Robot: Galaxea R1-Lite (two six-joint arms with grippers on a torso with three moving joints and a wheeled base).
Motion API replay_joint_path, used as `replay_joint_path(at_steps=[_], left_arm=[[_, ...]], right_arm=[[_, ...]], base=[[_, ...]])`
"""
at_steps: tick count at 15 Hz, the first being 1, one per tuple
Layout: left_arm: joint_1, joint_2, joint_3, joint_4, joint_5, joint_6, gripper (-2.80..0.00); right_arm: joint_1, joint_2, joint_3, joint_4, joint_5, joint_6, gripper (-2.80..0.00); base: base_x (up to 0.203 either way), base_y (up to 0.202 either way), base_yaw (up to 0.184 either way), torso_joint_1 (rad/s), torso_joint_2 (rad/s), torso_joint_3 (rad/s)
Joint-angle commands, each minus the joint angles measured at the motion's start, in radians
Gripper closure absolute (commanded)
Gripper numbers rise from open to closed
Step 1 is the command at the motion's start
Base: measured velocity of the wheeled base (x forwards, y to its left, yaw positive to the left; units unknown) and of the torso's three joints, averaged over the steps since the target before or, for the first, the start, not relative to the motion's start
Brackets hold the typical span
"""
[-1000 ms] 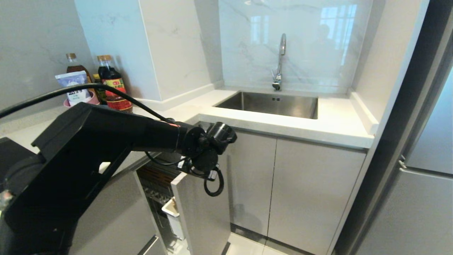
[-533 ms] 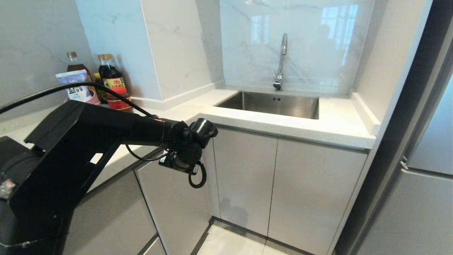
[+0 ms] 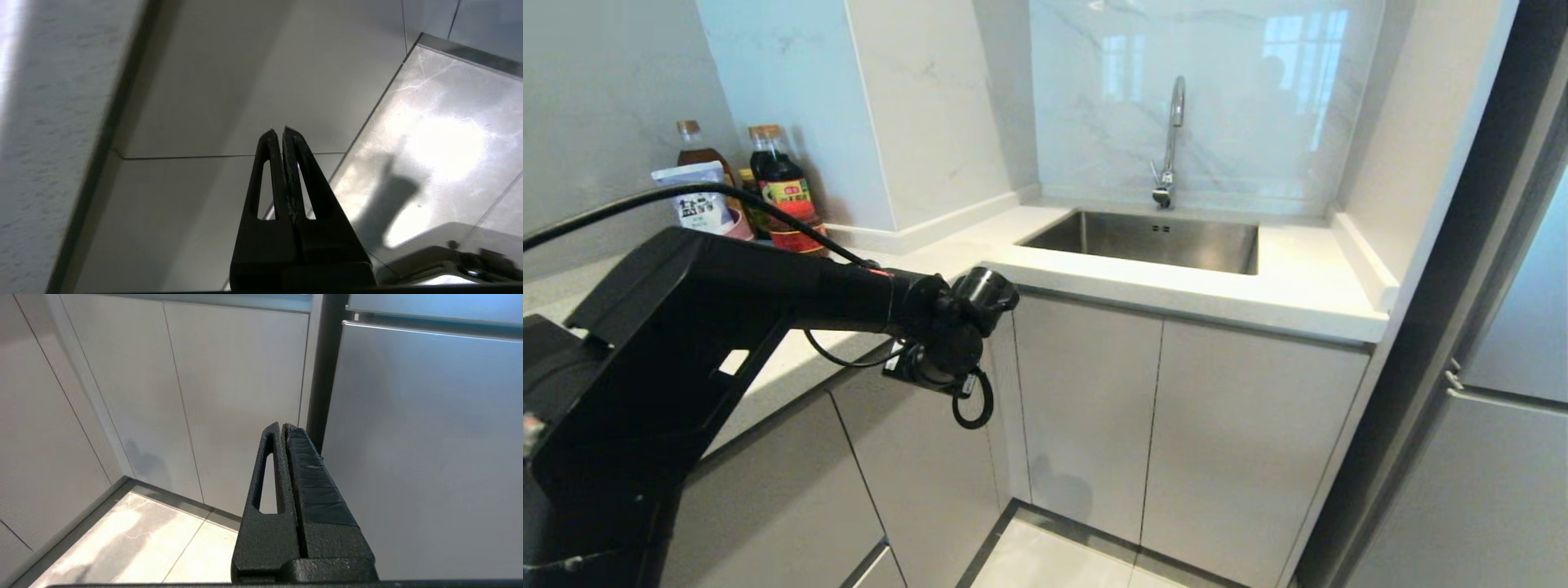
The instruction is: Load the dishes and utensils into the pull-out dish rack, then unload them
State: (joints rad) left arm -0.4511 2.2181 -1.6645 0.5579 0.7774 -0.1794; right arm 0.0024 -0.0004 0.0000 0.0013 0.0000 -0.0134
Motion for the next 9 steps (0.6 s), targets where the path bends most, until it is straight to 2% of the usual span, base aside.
replay_joint_path(at_steps=[1,6,9], left_arm=[[-0.004,-0.071,0.0,0.0,0.004,-0.003,0.0],[0.003,-0.401,0.003,-0.005,-0.008,-0.006,0.0],[0.017,-0.627,0.005,-0.002,-0.065,-0.001,0.0]], right_arm=[[0.001,0.0,0.0,0.0,0.0,0.0,0.0],[0.001,0.0,0.0,0.0,0.0,0.0,0.0],[0.001,0.0,0.0,0.0,0.0,0.0,0.0]], base=[[0.0,0.0,0.0,0.0,0.0,0.0],[0.0,0.0,0.0,0.0,0.0,0.0],[0.0,0.0,0.0,0.0,0.0,0.0]])
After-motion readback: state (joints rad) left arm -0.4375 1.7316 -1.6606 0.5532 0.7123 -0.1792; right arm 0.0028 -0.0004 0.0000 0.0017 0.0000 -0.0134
